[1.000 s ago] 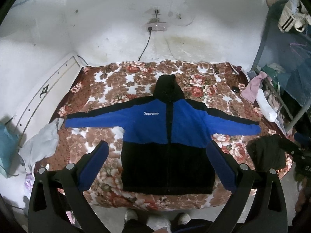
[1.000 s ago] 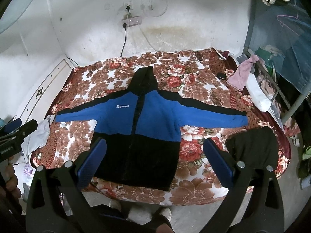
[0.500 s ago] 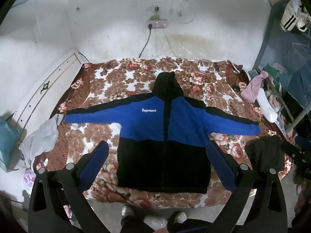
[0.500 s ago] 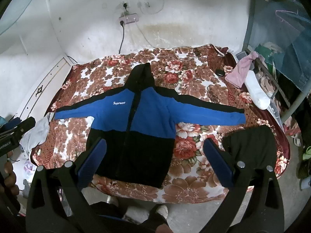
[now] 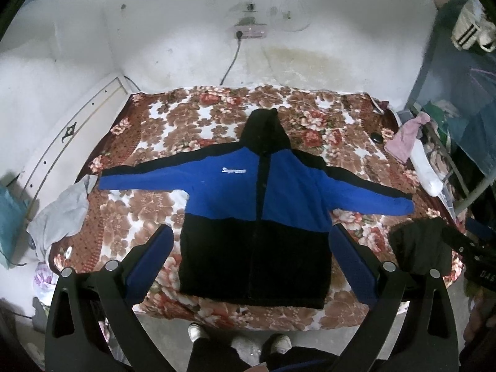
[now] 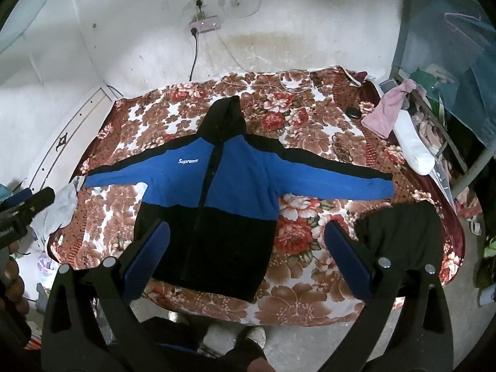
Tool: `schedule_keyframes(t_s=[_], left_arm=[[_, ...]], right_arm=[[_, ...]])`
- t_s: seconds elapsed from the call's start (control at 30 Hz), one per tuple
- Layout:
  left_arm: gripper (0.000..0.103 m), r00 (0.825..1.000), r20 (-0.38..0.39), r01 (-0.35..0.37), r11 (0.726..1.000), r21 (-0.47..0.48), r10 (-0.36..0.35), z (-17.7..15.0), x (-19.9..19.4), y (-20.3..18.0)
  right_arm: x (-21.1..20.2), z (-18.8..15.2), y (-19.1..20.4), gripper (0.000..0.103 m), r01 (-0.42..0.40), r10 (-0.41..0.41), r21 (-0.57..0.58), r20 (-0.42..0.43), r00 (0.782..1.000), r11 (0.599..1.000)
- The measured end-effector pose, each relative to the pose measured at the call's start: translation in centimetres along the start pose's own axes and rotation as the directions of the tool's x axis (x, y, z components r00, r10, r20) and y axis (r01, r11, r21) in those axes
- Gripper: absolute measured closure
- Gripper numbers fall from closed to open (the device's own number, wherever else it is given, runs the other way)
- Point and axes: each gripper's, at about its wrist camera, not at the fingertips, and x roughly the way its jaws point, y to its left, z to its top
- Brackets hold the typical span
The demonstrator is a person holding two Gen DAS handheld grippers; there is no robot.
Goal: Fold large clothes
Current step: 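Grasp the sleeve cuff with the left gripper while the right gripper approaches the jacket body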
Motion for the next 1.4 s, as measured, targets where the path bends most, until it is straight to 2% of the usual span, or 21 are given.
schedule_keyframes(t_s=[0.13, 0.23, 0.3, 0.37, 0.5, 0.6, 0.67, 0.73, 0.83, 0.9, 0.97, 1.03, 1.13, 1.2, 1.3, 1.37, 1.4], left_arm=[[0.005, 0.999, -0.032, -0.014, 0.997, -0.070, 0.012, 1.0, 2.2, 4.8], [0.005, 0.998, -0.043, -0.044, 0.989, -0.140, 0.039, 1.7, 4.4, 10.7], [0.005, 0.997, -0.040, -0.075, 0.987, -0.145, 0.070, 2.3, 6.4, 14.9], [0.005, 0.997, -0.040, -0.077, 0.985, -0.156, 0.071, 3.1, 8.4, 18.9], [0.005, 0.998, -0.060, -0.040, 0.972, -0.233, 0.027, 5.0, 13.3, 27.7], [0.005, 0.992, -0.106, 0.031, 0.957, -0.288, -0.064, 6.4, 17.4, 34.4], [0.005, 0.991, -0.120, 0.017, 0.958, -0.287, -0.054, 7.1, 19.0, 36.8], [0.005, 0.990, -0.142, -0.013, 0.970, -0.245, -0.022, 7.8, 21.9, 40.1], [0.005, 0.975, -0.219, -0.068, 0.974, -0.214, 0.020, 7.8, 26.7, 44.1], [0.005, 0.973, -0.231, -0.076, 0.968, -0.238, 0.020, 7.6, 29.8, 47.3], [0.005, 0.966, -0.258, -0.062, 0.956, -0.285, -0.014, 7.4, 32.5, 50.0], [0.005, 0.968, -0.248, -0.046, 0.938, -0.343, -0.043, 7.2, 33.9, 52.2], [0.005, 0.973, -0.215, -0.019, 0.906, -0.423, -0.080, 7.1, 35.8, 55.0], [0.005, 0.974, -0.210, -0.016, 0.903, -0.429, -0.082, 6.9, 37.5, 56.2], [0.005, 0.975, -0.215, -0.043, 0.905, -0.423, -0.054, 6.2, 40.7, 57.8], [0.005, 0.984, -0.175, -0.039, 0.890, -0.454, -0.046, 5.7, 42.3, 59.2], [0.005, 0.985, -0.156, -0.013, 0.881, -0.473, -0.069, 5.2, 43.9, 60.0]], right_arm=[[3.2, 1.4, 2.9, 0.005, -0.003, 0.002, -0.043, -0.037, 0.999, 0.999], [6.0, 2.9, 7.0, 0.005, -0.006, 0.002, -0.098, -0.049, 0.999, 0.995], [7.9, 4.1, 9.6, 0.005, -0.006, -0.001, -0.120, -0.059, 0.998, 0.993], [9.7, 5.1, 12.2, 0.005, -0.009, 0.000, -0.127, -0.067, 0.998, 0.992], [14.3, 7.4, 18.2, 0.005, 0.007, -0.019, -0.124, -0.095, 0.995, 0.992], [17.8, 9.1, 22.8, 0.005, 0.040, -0.054, -0.115, -0.128, 0.990, 0.993], [19.8, 9.9, 25.4, 0.005, 0.045, -0.056, -0.080, -0.139, 0.989, 0.996], [22.1, 10.3, 27.7, 0.005, 0.062, -0.071, -0.071, -0.144, 0.987, 0.996], [26.0, 10.6, 31.1, 0.005, 0.046, -0.061, -0.087, -0.177, 0.982, 0.995], [28.1, 10.5, 32.8, 0.005, 0.051, -0.071, -0.107, -0.198, 0.978, 0.993], [30.1, 10.6, 34.8, 0.005, 0.047, -0.074, -0.137, -0.199, 0.977, 0.989], [32.2, 10.6, 37.0, 0.005, 0.070, -0.106, -0.182, -0.195, 0.975, 0.981], [34.6, 10.5, 38.6, 0.005, 0.071, -0.108, -0.190, -0.197, 0.974, 0.979], [36.4, 10.3, 39.7, 0.005, 0.010, -0.047, -0.189, -0.195, 0.980, 0.982], [40.0, 9.8, 42.0, 0.005, 0.007, -0.064, -0.264, -0.208, 0.976, 0.965], [42.5, 9.3, 43.3, 0.005, 0.017, -0.086, -0.309, -0.210, 0.974, 0.951], [43.6, 9.0, 43.8, 0.005, 0.016, -0.089, -0.327, -0.211, 0.973, 0.945]])
